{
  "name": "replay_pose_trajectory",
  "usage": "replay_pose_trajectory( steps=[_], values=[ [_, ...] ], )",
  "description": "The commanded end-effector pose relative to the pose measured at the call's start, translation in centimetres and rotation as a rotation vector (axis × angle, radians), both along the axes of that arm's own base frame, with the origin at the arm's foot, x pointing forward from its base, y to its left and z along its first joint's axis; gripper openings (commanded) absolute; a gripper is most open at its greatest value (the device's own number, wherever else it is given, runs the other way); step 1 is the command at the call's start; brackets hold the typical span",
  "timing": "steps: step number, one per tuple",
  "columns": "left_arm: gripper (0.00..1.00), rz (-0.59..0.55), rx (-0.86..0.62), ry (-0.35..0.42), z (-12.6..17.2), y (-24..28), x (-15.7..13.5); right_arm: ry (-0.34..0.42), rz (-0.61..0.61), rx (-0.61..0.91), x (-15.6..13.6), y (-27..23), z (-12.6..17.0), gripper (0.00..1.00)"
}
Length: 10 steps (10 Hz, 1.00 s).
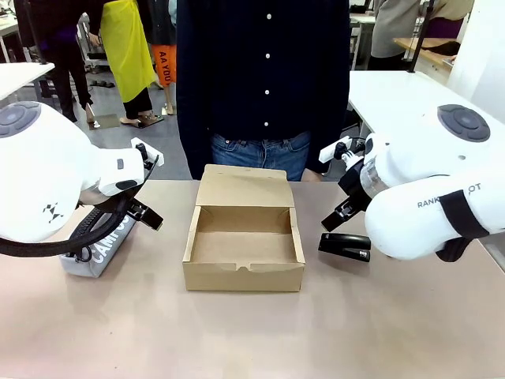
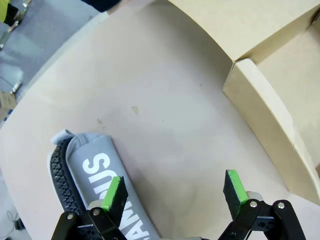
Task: Pack the items into the box.
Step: Pick up the item specified by the human and place it in the Mailer Box.
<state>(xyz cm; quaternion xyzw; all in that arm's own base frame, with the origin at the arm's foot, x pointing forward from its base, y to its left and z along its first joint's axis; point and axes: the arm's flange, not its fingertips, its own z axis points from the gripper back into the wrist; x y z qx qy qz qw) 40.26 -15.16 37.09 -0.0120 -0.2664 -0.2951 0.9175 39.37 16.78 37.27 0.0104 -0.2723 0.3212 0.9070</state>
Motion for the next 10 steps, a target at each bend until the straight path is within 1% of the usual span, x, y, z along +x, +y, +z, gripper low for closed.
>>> replay_pose_trajectory(
  steps=[1, 2, 3, 4, 5, 6, 7, 8, 9, 10],
  values=[
    [1.00, -0.033, -0.043, 0.022, 2.1, 0.8, -1.0, 0.027, 0.004, -0.008, -0.4, -0.7, 2.0, 1.00],
    [1.00, 0.001, -0.066, 0.057, 4.3, 2.0, -1.3, 0.054, -0.008, 0.044, -0.7, -1.9, 3.8, 1.00],
    [1.00, 0.016, -0.104, 0.073, 6.0, 3.4, -1.8, 0.100, 0.000, 0.086, -1.3, -3.2, 5.3, 1.00],
    [1.00, 0.072, -0.165, 0.110, 8.4, 6.0, -2.0, 0.168, -0.016, 0.158, -2.0, -5.4, 7.2, 1.00],
    [1.00, 0.132, -0.225, 0.149, 10.5, 8.7, -2.2, 0.218, -0.071, 0.269, -2.4, -8.3, 9.1, 1.00],
    [1.00, 0.235, -0.286, 0.221, 12.0, 12.1, -2.1, 0.260, -0.171, 0.412, -3.1, -12.1, 11.1, 1.00],
    [1.00, 0.249, -0.406, 0.224, 13.1, 16.1, -2.6, 0.313, -0.219, 0.577, -4.0, -16.6, 12.7, 1.00],
    [1.00, 0.270, -0.622, 0.241, 13.9, 21.2, -3.5, 0.330, -0.287, 0.777, -4.9, -22.0, 13.4, 1.00],
    [1.00, 0.271, -0.803, 0.242, 13.7, 25.7, -4.2, 0.343, -0.305, 0.927, -5.8, -26.3, 13.4, 1.00],
    [1.00, 0.298, -0.946, 0.243, 12.8, 29.8, -4.6, 0.333, -0.333, 1.072, -6.4, -30.3, 12.7, 1.00]
  ],
)
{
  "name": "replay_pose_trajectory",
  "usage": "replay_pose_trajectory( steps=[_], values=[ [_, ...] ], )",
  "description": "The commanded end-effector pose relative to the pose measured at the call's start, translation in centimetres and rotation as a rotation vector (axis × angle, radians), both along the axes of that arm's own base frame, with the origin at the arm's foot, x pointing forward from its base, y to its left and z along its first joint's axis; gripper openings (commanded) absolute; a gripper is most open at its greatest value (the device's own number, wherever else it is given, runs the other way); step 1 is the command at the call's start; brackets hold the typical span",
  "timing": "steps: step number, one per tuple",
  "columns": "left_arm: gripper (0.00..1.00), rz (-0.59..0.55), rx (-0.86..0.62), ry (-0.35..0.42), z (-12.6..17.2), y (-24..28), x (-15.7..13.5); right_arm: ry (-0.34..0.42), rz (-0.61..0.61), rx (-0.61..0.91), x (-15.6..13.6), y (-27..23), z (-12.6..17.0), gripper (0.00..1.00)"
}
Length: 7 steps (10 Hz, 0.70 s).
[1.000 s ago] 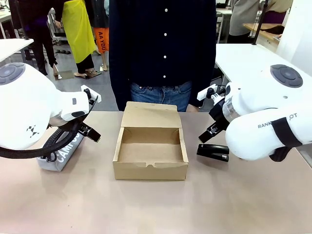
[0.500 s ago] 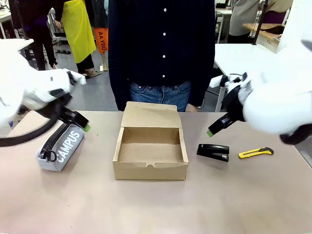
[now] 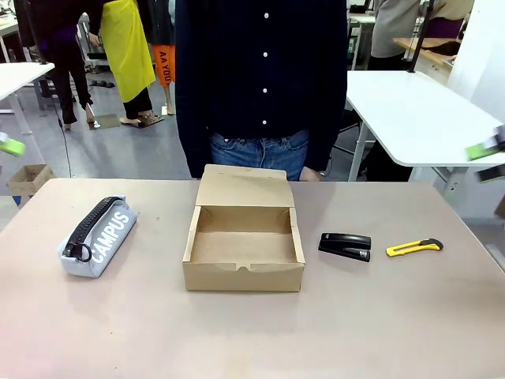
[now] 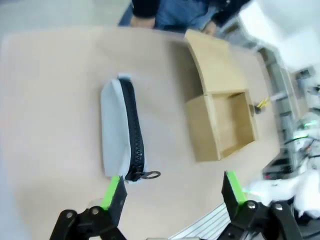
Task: Pack the items into the box.
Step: Pick up the item specified by the human and place it in the Mailer Box.
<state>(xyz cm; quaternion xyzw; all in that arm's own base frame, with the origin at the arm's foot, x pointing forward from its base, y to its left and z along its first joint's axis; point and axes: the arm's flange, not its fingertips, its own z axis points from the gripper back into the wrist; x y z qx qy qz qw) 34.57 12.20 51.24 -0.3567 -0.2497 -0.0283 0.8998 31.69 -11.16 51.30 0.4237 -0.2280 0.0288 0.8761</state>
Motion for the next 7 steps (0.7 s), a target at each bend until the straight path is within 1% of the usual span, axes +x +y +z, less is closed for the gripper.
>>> replay_pose_trajectory(
  steps=[1, 3, 4, 5, 6, 7],
  values=[
    [1.00, 0.053, -0.264, -0.028, -2.6, 5.7, 0.5, 0.000, -0.129, 0.232, 0.8, -5.9, -2.4, 1.00],
    [1.00, 0.139, -0.407, -0.092, -5.2, 10.0, -1.0, 0.023, -0.241, 0.341, 0.0, -10.5, -4.9, 1.00],
    [1.00, 0.131, -0.415, -0.110, -5.8, 10.1, -1.3, 0.031, -0.254, 0.353, 0.0, -11.0, -5.6, 1.00],
    [1.00, 0.136, -0.420, -0.122, -6.2, 10.2, -1.4, 0.018, -0.273, 0.357, 0.2, -11.5, -6.1, 1.00],
    [1.00, 0.170, -0.355, -0.102, -6.3, 9.6, -1.2, 0.008, -0.311, 0.298, 0.4, -11.3, -6.5, 1.00],
    [1.00, 0.174, -0.432, -0.103, -6.2, 11.0, -2.5, 0.051, -0.295, 0.365, -1.1, -12.1, -6.6, 1.00]
  ],
)
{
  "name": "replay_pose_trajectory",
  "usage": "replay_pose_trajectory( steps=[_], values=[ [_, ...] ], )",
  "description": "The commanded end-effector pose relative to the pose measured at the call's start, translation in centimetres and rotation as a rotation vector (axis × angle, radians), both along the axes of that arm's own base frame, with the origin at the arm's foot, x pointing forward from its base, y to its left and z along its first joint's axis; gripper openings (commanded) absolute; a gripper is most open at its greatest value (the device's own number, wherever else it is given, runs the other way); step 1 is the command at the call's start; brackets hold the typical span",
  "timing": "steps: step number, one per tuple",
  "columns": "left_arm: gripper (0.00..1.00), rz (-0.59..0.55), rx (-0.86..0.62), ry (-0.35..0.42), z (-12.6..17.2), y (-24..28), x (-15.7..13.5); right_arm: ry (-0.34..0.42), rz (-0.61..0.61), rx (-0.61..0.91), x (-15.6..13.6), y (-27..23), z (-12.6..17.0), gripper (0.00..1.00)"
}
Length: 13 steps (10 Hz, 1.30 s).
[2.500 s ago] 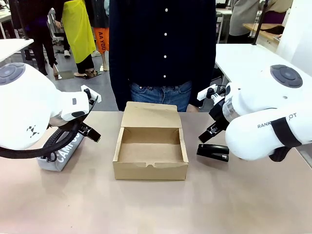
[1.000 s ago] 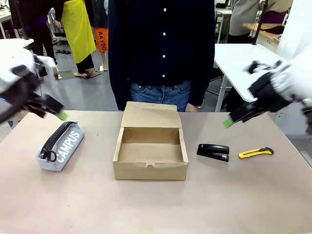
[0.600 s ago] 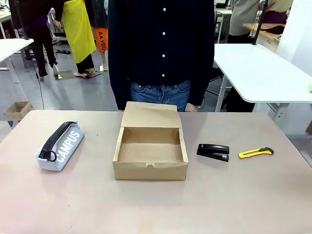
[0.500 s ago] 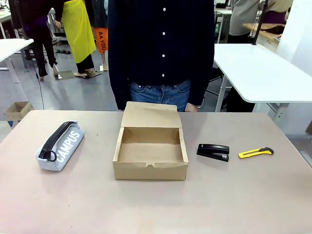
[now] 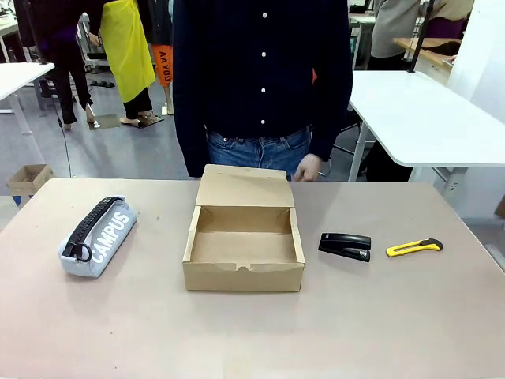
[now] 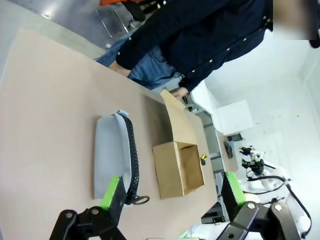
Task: Pack the items into the box.
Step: Pick up the item specified by the human and place it in the Mailer Box.
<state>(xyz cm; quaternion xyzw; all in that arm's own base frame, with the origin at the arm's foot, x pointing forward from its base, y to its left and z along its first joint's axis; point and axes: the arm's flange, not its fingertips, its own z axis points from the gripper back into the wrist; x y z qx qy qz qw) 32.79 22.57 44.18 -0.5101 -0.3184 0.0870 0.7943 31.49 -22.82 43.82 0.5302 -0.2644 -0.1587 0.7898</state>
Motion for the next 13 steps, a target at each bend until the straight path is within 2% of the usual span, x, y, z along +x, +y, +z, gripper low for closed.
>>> replay_pose_trajectory(
  steps=[1, 13],
  values=[
    [1.00, 0.001, -0.014, -0.018, 0.82, 0.63, -0.77, -0.016, 0.010, 0.013, -0.92, -0.39, 0.91, 1.00],
    [1.00, 0.001, -0.014, -0.018, 0.82, 0.63, -0.77, -0.016, 0.010, 0.013, -0.92, -0.39, 0.91, 1.00]
  ],
)
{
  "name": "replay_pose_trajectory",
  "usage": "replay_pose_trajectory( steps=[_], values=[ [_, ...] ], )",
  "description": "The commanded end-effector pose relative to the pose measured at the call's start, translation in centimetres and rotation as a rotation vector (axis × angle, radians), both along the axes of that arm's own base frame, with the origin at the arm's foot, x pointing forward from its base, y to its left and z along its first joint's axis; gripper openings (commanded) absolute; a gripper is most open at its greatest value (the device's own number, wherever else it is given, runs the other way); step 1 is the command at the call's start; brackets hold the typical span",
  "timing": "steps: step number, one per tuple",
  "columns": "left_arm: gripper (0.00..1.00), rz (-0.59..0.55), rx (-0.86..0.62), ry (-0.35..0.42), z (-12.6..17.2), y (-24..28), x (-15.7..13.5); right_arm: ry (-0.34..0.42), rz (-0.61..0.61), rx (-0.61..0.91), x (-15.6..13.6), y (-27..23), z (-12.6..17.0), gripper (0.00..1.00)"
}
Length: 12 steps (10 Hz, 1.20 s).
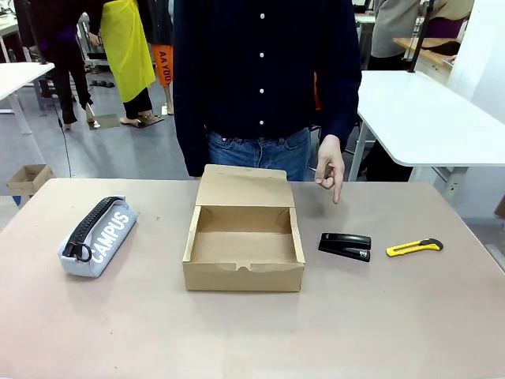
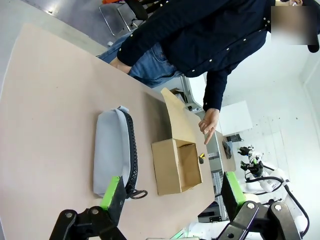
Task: Pack the items into the box.
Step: Pick up the item specified by the human and place it in the Mailer Box.
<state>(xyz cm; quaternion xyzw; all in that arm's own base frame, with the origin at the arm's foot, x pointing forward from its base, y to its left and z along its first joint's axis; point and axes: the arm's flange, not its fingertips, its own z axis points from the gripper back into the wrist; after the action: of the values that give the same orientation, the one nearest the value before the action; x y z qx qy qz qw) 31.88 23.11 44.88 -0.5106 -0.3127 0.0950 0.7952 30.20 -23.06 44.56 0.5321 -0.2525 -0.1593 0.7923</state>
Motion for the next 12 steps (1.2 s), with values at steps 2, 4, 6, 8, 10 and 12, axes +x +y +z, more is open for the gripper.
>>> replay_pose_trajectory(
  steps=[2, 4, 6, 8, 10, 12],
  values=[
    [1.00, -0.005, -0.008, -0.036, 0.1, 0.1, 0.1, -0.025, 0.141, -0.156, 1.4, 2.4, 0.8, 1.00],
    [1.00, -0.005, -0.008, -0.036, 0.1, 0.1, 0.1, -0.203, 0.412, -0.429, 3.9, 9.2, 3.1, 1.00],
    [1.00, -0.005, -0.008, -0.036, 0.1, 0.1, 0.1, -0.355, 0.716, -0.672, 5.2, 17.0, 3.6, 1.00],
    [1.00, -0.005, -0.008, -0.036, 0.1, 0.1, 0.1, -0.545, 1.011, -0.818, 5.6, 23.2, 2.4, 1.00],
    [1.00, -0.005, -0.008, -0.036, 0.1, 0.1, 0.1, -0.685, 1.255, -0.972, 5.3, 27.7, 0.9, 1.00],
    [1.00, -0.005, -0.008, -0.036, 0.1, 0.1, 0.1, -0.681, 1.397, -1.095, 4.6, 31.2, -1.4, 1.00]
  ],
)
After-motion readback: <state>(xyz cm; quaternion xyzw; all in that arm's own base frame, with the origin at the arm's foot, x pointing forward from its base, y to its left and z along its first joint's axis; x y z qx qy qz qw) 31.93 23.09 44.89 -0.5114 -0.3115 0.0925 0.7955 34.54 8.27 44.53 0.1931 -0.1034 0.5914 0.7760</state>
